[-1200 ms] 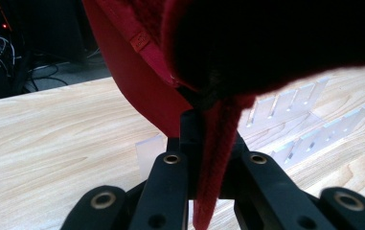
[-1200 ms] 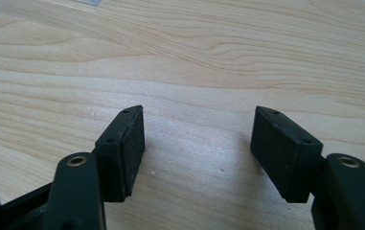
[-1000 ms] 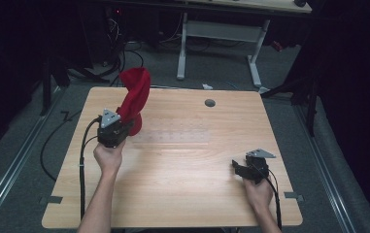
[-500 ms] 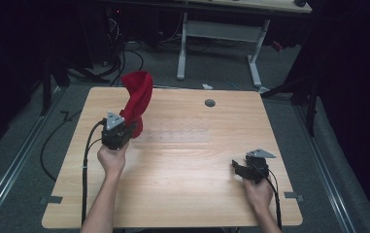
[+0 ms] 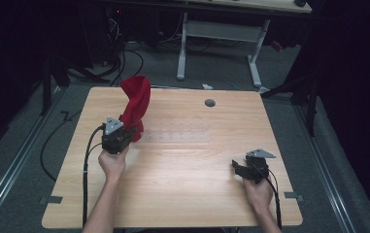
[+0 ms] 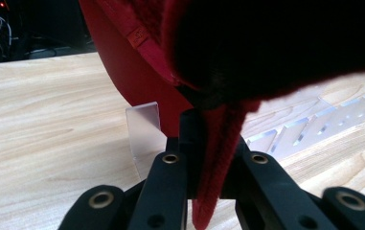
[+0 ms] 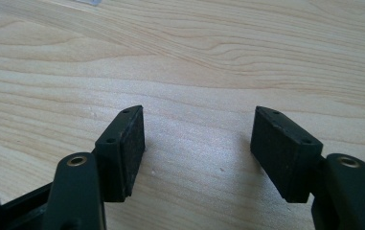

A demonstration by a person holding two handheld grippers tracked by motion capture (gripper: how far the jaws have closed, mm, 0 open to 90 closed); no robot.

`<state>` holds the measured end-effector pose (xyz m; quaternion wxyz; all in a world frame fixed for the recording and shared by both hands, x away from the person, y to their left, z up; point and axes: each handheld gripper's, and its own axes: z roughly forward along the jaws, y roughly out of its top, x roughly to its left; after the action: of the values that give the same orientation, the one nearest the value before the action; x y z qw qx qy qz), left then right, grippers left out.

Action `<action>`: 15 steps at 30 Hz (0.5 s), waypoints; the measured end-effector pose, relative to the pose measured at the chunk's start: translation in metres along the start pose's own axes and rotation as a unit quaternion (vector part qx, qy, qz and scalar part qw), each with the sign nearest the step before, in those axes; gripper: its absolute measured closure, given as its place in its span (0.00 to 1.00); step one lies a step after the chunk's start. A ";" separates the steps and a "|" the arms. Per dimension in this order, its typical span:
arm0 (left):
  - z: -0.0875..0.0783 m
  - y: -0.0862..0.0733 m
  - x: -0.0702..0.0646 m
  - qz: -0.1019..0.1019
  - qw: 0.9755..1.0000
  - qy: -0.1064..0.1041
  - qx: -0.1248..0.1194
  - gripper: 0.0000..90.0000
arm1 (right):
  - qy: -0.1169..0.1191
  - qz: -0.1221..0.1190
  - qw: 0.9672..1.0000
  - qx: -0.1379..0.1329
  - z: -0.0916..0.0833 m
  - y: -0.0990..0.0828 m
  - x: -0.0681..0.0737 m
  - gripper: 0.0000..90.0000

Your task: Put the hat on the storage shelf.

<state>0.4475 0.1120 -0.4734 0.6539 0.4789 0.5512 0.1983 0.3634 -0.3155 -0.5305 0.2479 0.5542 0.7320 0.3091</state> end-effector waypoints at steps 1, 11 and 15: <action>0.000 0.000 0.000 -0.003 1.000 0.001 0.001 0.94 | 0.000 0.000 1.000 0.000 0.000 0.000 0.000 0.41; -0.006 -0.002 0.002 -0.005 1.000 0.011 0.022 0.85 | 0.000 0.000 1.000 0.000 0.000 0.000 0.000 0.41; -0.009 -0.001 0.005 -0.012 0.999 0.019 0.026 0.73 | 0.000 0.000 1.000 0.000 0.000 0.000 0.000 0.41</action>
<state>0.4404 0.1189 -0.4763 0.6329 0.4856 0.5738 0.1852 0.3634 -0.3155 -0.5305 0.2477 0.5544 0.7320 0.3091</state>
